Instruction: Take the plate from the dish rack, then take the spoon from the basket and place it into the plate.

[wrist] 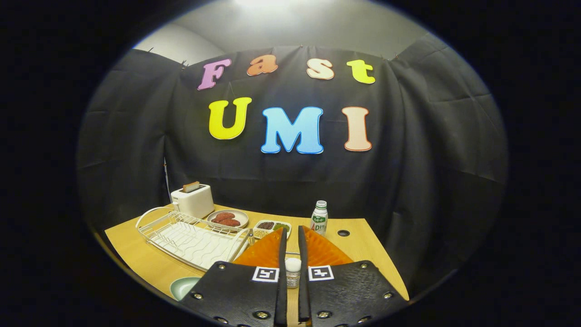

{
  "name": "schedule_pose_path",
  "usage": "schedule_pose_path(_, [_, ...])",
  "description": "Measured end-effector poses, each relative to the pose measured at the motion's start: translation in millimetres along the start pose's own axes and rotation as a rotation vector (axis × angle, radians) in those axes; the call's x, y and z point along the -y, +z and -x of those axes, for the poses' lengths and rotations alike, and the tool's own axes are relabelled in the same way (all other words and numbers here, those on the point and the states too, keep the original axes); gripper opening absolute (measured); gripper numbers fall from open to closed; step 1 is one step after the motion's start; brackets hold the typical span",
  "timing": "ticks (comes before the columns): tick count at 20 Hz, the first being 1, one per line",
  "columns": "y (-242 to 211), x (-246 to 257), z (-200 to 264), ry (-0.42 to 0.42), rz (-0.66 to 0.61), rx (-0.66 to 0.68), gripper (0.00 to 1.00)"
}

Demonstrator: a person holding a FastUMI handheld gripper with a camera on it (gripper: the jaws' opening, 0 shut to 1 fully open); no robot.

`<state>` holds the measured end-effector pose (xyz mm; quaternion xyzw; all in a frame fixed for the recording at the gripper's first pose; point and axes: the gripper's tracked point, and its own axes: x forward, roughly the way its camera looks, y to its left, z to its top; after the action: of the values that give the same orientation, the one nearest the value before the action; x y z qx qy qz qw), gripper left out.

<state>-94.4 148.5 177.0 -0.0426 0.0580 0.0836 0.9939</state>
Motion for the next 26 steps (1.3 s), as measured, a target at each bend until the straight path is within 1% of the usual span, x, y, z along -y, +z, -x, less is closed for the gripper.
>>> schedule_pose_path(4, [2, -11, 13, -0.005, -0.024, -0.021, 0.09])
schedule_pose_path(9, [-10, -32, 23, 0.035, -0.005, -0.076, 0.09])
schedule_pose_path(17, [-41, -82, 19, 0.165, 0.0, -0.184, 0.09])
schedule_pose_path(26, [-92, -149, 6, 0.328, 0.035, -0.333, 0.1])
